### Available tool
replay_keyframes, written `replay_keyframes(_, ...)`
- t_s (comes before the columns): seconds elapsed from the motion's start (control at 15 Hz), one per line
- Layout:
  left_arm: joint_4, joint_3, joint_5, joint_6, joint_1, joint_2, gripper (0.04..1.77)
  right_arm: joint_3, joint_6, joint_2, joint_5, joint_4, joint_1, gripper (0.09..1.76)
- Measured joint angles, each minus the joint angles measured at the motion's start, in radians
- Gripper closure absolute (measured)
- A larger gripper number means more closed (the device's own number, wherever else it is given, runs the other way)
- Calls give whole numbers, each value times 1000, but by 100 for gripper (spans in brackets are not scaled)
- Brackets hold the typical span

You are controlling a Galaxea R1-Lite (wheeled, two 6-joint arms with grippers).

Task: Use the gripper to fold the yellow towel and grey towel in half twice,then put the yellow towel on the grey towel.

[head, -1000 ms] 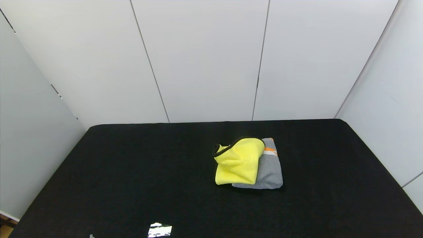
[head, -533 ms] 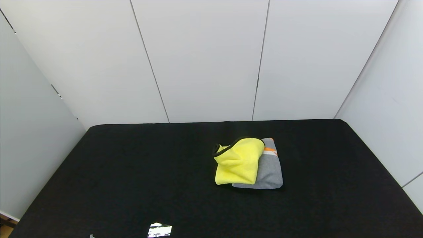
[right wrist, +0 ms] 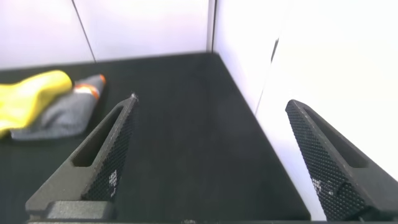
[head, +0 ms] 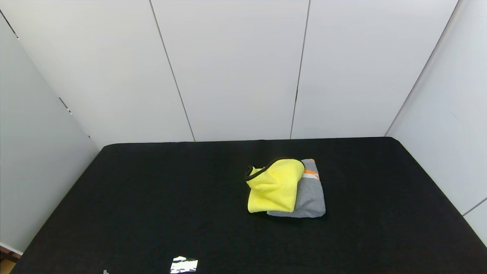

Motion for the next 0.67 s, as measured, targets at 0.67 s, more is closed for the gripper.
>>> replay_keyframes(0.67,-702,557,13,-32,-9,-124,9,268,-94,-10,120,-292,0,14)
